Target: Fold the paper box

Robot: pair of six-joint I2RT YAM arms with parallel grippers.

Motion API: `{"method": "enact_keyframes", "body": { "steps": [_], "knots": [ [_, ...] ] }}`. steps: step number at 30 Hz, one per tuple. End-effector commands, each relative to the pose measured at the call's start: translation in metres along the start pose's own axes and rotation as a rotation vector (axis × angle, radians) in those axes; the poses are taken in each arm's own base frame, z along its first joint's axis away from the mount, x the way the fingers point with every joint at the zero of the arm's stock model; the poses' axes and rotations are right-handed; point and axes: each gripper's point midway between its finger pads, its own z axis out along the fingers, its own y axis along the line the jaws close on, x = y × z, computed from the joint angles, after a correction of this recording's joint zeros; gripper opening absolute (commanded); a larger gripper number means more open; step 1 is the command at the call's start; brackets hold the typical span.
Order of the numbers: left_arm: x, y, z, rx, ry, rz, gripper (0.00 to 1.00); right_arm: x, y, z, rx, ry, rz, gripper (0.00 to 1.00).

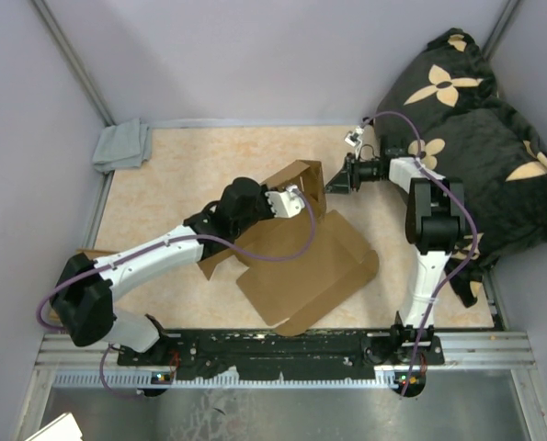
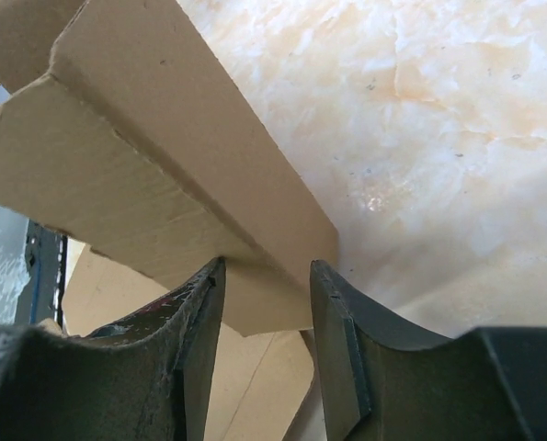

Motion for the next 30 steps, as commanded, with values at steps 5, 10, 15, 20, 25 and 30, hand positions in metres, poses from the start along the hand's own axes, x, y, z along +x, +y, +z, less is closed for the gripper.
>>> {"method": "enact_keyframes", "body": {
  "steps": [5, 10, 15, 20, 25, 30],
  "knots": [
    [0.001, -0.013, -0.004, 0.001, 0.028, 0.067, 0.00, -0.019, 0.030, 0.006, -0.039, 0.045, -0.146, 0.44],
    [-0.002, -0.021, -0.001, 0.005, 0.036, 0.107, 0.00, -0.020, 0.033, 0.006, -0.019, 0.061, -0.173, 0.45],
    [-0.007, -0.032, 0.003, 0.025, 0.035, 0.122, 0.00, -0.027, 0.040, 0.007, 0.002, 0.071, -0.209, 0.45],
    [-0.010, -0.035, 0.007, 0.001, 0.045, 0.125, 0.00, -0.031, 0.048, 0.007, 0.030, 0.074, -0.243, 0.45],
    [-0.013, -0.038, 0.008, 0.002, 0.038, 0.119, 0.00, -0.030, 0.054, 0.020, 0.048, 0.088, -0.265, 0.46],
    [-0.015, -0.039, 0.008, 0.002, 0.033, 0.115, 0.00, -0.024, 0.056, 0.037, 0.092, 0.095, -0.261, 0.45]
  ]
}}
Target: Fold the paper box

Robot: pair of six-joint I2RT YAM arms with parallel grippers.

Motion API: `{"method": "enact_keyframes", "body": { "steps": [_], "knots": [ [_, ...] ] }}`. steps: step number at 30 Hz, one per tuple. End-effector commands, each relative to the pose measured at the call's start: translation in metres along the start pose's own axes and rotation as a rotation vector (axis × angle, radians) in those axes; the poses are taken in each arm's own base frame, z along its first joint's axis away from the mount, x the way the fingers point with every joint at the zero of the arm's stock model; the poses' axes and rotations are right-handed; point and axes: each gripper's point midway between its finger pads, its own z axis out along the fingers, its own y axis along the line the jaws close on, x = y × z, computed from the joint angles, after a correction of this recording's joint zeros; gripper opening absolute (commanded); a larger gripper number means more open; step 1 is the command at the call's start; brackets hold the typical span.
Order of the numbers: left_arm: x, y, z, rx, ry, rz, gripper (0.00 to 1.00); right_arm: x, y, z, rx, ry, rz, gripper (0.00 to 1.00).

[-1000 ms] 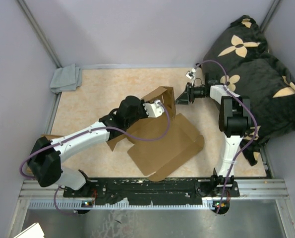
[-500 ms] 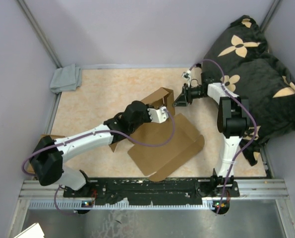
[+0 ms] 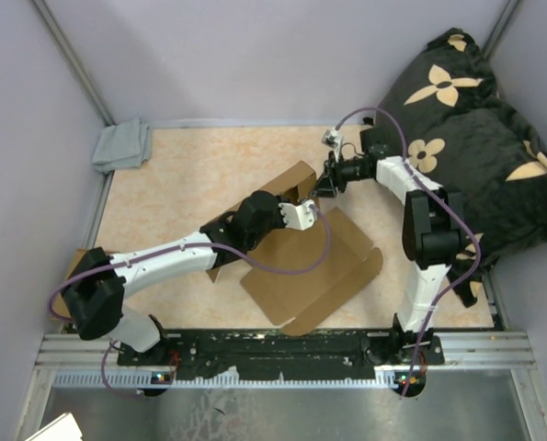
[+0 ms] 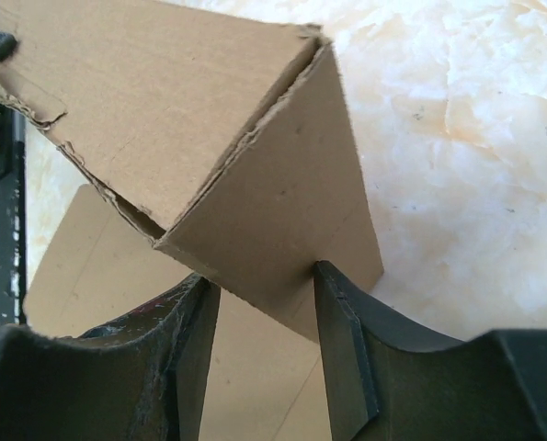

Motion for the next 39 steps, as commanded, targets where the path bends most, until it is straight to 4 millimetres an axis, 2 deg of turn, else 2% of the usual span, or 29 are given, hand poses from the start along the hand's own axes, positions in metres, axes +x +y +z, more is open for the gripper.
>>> {"method": "enact_keyframes", "body": {
  "steps": [1, 9, 14, 17, 20, 22, 26, 28, 29, 30, 31, 34, 39],
  "knots": [
    [-0.007, -0.016, 0.003, 0.047, -0.021, -0.006, 0.00, -0.021, 0.008, 0.011, 0.061, -0.038, -0.074, 0.45],
    [-0.013, -0.020, 0.004, 0.052, -0.035, -0.012, 0.00, -0.026, 0.000, 0.010, 0.220, -0.133, -0.062, 0.46],
    [-0.016, -0.021, 0.004, 0.055, -0.045, -0.017, 0.00, -0.029, 0.000, 0.017, 0.269, -0.180, -0.077, 0.46],
    [-0.017, -0.023, 0.004, 0.059, -0.049, -0.024, 0.00, -0.035, -0.001, 0.022, 0.295, -0.237, -0.072, 0.43],
    [-0.017, -0.024, 0.004, 0.060, -0.048, -0.032, 0.00, -0.036, 0.001, 0.025, 0.316, -0.284, -0.069, 0.34],
    [-0.016, -0.024, 0.004, 0.058, -0.043, -0.033, 0.00, -0.036, 0.002, 0.028, 0.319, -0.294, -0.071, 0.21],
    [-0.015, -0.021, 0.004, 0.040, -0.041, -0.038, 0.00, -0.034, 0.002, 0.030, 0.338, -0.299, -0.068, 0.05],
    [-0.015, -0.016, 0.004, 0.013, -0.037, -0.050, 0.02, -0.034, -0.002, 0.026, 0.380, -0.306, -0.058, 0.00],
    [-0.016, -0.012, 0.004, -0.007, -0.036, -0.062, 0.06, -0.035, -0.004, 0.023, 0.408, -0.318, -0.058, 0.00],
    [-0.016, -0.008, 0.004, -0.028, -0.029, -0.076, 0.15, -0.035, -0.006, 0.020, 0.445, -0.327, -0.052, 0.00],
    [-0.017, -0.003, 0.005, -0.053, -0.026, -0.100, 0.28, -0.034, -0.010, 0.016, 0.481, -0.328, -0.047, 0.00],
    [-0.026, 0.012, 0.004, -0.102, -0.034, -0.198, 0.57, -0.032, -0.016, 0.006, 0.593, -0.346, -0.052, 0.00],
    [-0.048, 0.043, -0.004, -0.170, -0.076, -0.399, 0.62, -0.035, -0.022, -0.019, 0.755, -0.375, -0.068, 0.00]
  ]
}}
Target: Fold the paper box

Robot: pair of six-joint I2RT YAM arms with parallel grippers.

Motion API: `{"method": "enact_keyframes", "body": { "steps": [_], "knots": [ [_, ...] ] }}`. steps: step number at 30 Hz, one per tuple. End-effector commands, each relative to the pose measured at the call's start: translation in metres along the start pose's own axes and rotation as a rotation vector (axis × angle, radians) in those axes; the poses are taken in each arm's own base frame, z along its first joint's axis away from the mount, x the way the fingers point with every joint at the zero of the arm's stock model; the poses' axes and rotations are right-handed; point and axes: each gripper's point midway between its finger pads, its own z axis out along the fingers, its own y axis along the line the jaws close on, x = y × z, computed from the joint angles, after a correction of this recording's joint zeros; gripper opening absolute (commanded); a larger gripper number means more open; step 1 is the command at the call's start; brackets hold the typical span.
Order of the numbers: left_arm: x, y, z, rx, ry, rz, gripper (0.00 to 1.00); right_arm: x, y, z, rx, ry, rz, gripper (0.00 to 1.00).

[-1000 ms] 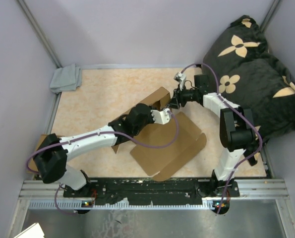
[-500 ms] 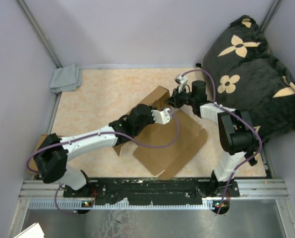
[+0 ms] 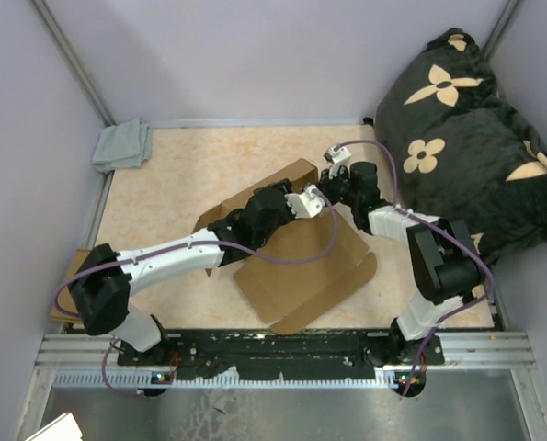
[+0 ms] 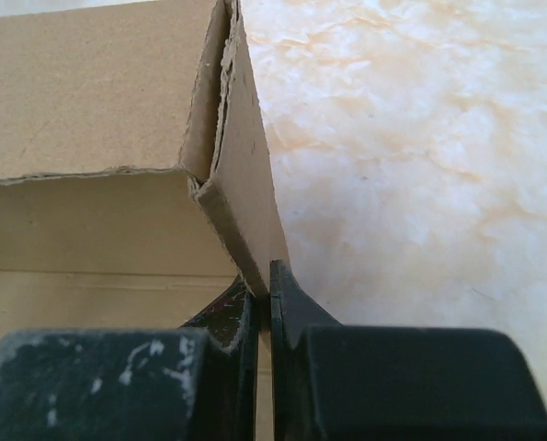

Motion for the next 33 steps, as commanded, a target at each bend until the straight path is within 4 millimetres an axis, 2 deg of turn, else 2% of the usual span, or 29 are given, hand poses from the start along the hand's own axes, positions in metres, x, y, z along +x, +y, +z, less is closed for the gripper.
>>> {"method": "enact_keyframes", "body": {
  "steps": [1, 6, 8, 10, 13, 17, 19, 25, 29, 33],
  "knots": [
    [-0.045, 0.041, -0.009, -0.109, -0.094, -0.267, 0.62, -0.044, -0.021, -0.017, 0.187, -0.133, -0.048, 0.00],
    [-0.071, 0.074, -0.029, -0.158, -0.205, -0.454, 0.62, -0.041, -0.037, -0.029, 0.302, -0.130, -0.052, 0.00],
    [-0.071, 0.089, -0.036, -0.187, -0.230, -0.521, 0.62, -0.039, -0.042, -0.035, 0.341, -0.134, -0.047, 0.00],
    [-0.061, 0.104, -0.038, -0.229, -0.229, -0.597, 0.62, -0.034, -0.048, -0.040, 0.386, -0.131, -0.031, 0.00],
    [-0.022, 0.132, -0.031, -0.327, -0.140, -0.750, 0.62, -0.025, -0.055, -0.051, 0.472, -0.141, -0.013, 0.00],
    [0.053, 0.167, -0.013, -0.411, 0.044, -1.011, 0.62, -0.008, -0.065, -0.064, 0.576, -0.135, 0.049, 0.00],
    [0.090, 0.172, -0.006, -0.423, 0.136, -1.097, 0.62, -0.002, -0.070, -0.068, 0.621, -0.115, 0.096, 0.00],
    [0.166, 0.179, 0.005, -0.431, 0.186, -1.297, 0.58, 0.001, -0.065, -0.072, 0.623, -0.106, 0.186, 0.00],
    [0.189, 0.179, 0.012, -0.423, 0.123, -1.345, 0.54, -0.001, -0.060, -0.074, 0.602, -0.097, 0.191, 0.00],
    [0.196, 0.152, 0.030, -0.321, 0.109, -1.331, 0.54, -0.001, -0.055, -0.075, 0.579, -0.080, 0.179, 0.00]
  ]
}}
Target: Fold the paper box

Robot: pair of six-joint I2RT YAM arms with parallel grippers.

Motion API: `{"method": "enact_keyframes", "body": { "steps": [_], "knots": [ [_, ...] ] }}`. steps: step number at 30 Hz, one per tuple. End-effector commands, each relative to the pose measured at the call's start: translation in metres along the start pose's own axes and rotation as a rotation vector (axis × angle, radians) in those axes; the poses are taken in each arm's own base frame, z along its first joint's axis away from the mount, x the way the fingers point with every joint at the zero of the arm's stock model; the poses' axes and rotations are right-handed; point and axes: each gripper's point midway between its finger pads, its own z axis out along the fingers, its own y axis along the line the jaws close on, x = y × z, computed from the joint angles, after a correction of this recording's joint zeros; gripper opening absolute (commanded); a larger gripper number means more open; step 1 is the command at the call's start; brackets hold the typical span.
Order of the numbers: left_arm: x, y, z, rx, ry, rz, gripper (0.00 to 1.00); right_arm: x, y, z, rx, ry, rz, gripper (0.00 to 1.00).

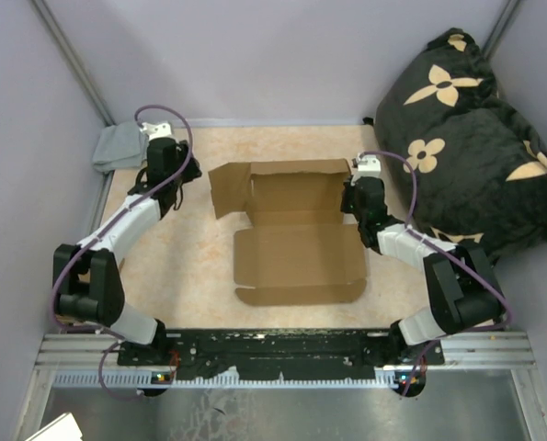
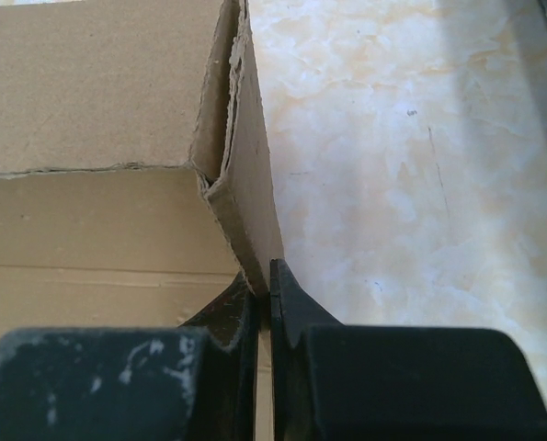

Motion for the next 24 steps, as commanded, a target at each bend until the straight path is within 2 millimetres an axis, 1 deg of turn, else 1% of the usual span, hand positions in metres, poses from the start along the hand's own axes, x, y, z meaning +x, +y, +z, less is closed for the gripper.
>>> {"method": "enact_keyframes", "body": {
  "steps": [1, 4, 6, 8, 9, 12, 16, 19, 24],
  "knots": [
    [0.017, -0.034, 0.012, 0.192, 0.006, -0.025, 0.55, -0.013, 0.005, -0.008, -0.015, -0.010, 0.021, 0.00],
    [0.040, -0.044, 0.016, 0.285, 0.031, -0.008, 0.57, -0.011, 0.009, -0.008, -0.040, 0.010, 0.017, 0.00],
    [0.048, -0.056, 0.011, 0.378, 0.015, -0.002, 0.58, -0.008, 0.010, -0.007, -0.049, 0.029, 0.014, 0.00],
    [0.056, -0.068, 0.000, 0.483, 0.021, 0.018, 0.58, -0.007, 0.012, -0.006, -0.055, 0.044, 0.014, 0.00],
    [0.062, -0.070, -0.005, 0.513, 0.034, 0.025, 0.58, -0.007, 0.011, -0.006, -0.057, 0.048, 0.015, 0.00],
    [0.071, -0.073, -0.021, 0.573, 0.055, 0.046, 0.58, -0.009, 0.012, -0.005, -0.062, 0.050, 0.011, 0.00],
    [0.074, -0.080, -0.049, 0.658, 0.061, 0.061, 0.57, -0.010, 0.014, -0.001, -0.068, 0.059, 0.010, 0.00],
    [0.076, -0.082, -0.066, 0.692, 0.081, 0.062, 0.57, -0.013, 0.017, 0.002, -0.079, 0.057, 0.010, 0.00],
    [0.086, -0.081, -0.085, 0.719, 0.107, 0.052, 0.57, -0.015, 0.019, 0.006, -0.087, 0.054, 0.012, 0.00]
  ]
}}
